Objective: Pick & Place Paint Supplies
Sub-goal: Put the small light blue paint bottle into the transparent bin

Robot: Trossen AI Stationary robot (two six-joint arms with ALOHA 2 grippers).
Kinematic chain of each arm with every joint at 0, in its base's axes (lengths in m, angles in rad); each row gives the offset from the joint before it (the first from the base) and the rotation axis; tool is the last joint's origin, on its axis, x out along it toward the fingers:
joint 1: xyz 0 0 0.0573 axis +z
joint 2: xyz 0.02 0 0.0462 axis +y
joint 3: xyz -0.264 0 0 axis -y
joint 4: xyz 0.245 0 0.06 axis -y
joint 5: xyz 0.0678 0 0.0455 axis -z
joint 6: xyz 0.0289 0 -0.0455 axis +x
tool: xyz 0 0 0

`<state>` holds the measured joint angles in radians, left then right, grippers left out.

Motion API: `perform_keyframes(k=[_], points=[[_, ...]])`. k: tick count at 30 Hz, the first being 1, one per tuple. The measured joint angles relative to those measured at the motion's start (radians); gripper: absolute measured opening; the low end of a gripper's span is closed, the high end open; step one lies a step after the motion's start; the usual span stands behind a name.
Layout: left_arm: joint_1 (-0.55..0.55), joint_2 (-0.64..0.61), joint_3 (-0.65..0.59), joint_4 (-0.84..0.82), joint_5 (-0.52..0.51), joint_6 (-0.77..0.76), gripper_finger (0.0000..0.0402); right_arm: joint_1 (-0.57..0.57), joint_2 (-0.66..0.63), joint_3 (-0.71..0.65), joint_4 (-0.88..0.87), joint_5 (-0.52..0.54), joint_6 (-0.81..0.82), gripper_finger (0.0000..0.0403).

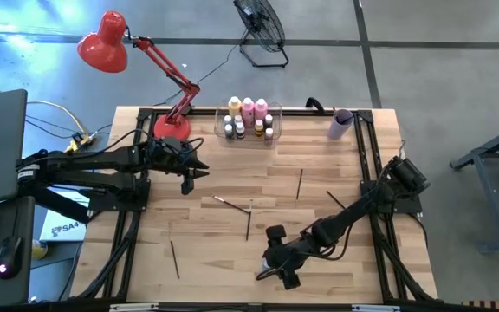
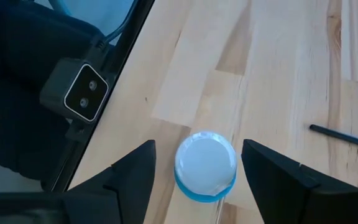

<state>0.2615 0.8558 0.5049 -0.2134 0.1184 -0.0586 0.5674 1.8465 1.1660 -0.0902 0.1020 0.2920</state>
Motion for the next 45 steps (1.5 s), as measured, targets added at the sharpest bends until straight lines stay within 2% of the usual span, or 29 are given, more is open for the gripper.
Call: perform_keyframes(k=[9, 18, 28, 33, 37, 41, 45], points=[[0.000, 0.000, 0.000, 0.000, 0.000, 0.000, 0.0102, 0.000, 0.000, 0.000, -0.002, 0.000, 0.000, 0.0162], [0.000, 0.000, 0.000, 0.000, 0.000, 0.000, 0.0102, 0.000, -0.003, 0.000, -0.003, 0.000, 0.000, 0.0119], [0.000, 0.000, 0.000, -0.005, 0.001, 0.000, 0.0102, -0.005, -0.045, 0.000, -0.017, 0.003, 0.029, 0.0120], [0.000, 0.000, 0.000, -0.019, 0.001, 0.000, 0.0102, -0.014, -0.101, 0.000, -0.021, 0.072, 0.020, 0.0115], [0.000, 0.000, 0.000, -0.037, 0.001, 0.000, 0.0102, -0.042, -0.145, 0.000, -0.035, 0.128, 0.026, 0.0122], [0.000, 0.000, 0.000, -0.054, 0.001, 0.000, 0.0102, -0.087, -0.180, 0.011, -0.046, 0.128, 0.026, 0.0110], [0.000, 0.000, 0.000, -0.070, 0.001, 0.000, 0.0102, -0.137, -0.191, 0.057, -0.102, 0.130, 0.018, 0.0115]])
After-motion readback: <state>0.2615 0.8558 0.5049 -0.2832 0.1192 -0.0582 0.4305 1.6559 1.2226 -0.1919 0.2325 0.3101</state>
